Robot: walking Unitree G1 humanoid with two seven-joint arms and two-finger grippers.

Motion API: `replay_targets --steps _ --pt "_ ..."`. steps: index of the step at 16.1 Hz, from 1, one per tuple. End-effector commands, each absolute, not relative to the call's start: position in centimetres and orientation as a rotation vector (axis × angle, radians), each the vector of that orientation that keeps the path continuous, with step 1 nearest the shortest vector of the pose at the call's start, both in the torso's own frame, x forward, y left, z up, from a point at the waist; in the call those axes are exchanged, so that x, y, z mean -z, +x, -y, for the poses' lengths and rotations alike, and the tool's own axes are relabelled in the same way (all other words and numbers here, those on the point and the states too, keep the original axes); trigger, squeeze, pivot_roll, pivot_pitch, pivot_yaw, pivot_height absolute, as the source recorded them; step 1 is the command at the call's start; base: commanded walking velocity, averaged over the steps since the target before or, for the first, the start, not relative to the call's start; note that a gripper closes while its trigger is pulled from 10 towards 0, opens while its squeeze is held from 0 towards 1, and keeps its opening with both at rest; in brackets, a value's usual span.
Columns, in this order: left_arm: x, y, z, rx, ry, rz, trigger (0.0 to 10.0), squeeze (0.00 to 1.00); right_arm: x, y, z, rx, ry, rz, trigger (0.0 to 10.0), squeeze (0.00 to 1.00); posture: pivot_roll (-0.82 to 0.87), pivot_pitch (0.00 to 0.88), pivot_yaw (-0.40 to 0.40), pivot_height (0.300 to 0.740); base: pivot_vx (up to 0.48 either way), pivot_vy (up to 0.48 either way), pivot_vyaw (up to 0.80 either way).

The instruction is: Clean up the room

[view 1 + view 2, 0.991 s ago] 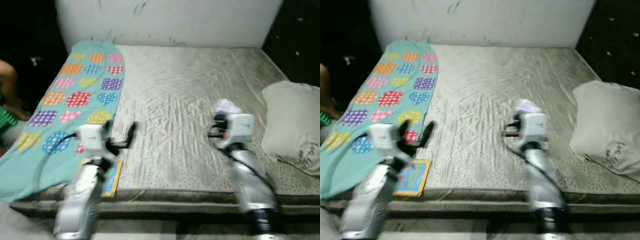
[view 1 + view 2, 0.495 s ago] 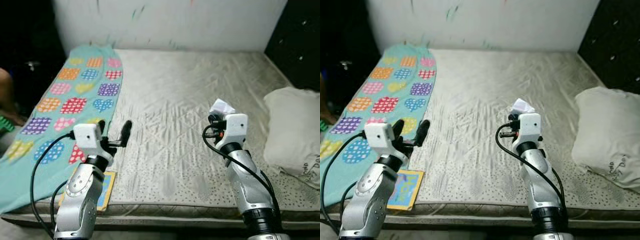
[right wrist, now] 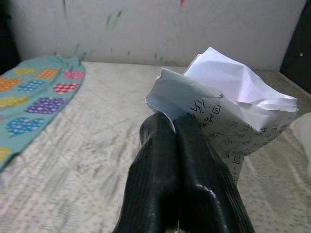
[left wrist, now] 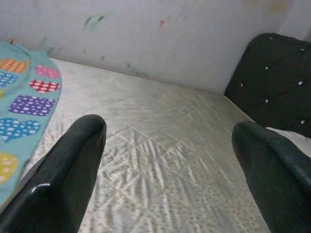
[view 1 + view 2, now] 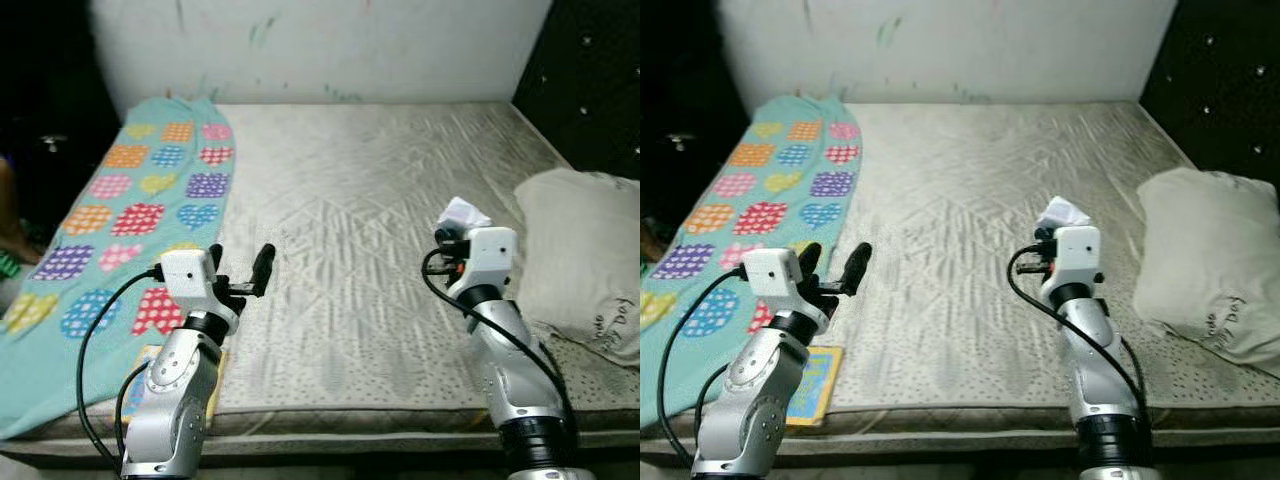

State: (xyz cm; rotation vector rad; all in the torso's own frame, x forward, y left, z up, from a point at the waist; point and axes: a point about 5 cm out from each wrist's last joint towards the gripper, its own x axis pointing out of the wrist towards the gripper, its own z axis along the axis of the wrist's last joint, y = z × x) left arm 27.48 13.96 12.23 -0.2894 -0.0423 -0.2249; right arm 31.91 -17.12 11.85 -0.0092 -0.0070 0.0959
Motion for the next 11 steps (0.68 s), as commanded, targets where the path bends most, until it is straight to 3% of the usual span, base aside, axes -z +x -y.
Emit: replay_targets --steps 1,11 --pt "-12.26 27.58 -14.43 0.218 -0.271 0.041 10.0 0.0 -12.1 32.11 16.41 -0.116 -0.008 0.017 10.0 0.0 -0.06 0.015 0.016 0.74 0.0 0.48 0.0" --pt "-12.26 27.59 -14.27 0.226 -0.278 0.038 10.0 0.0 -11.98 32.18 16.34 -0.125 -0.018 0.014 10.0 0.0 -0.06 0.012 0.015 0.74 0.0 0.48 0.0"
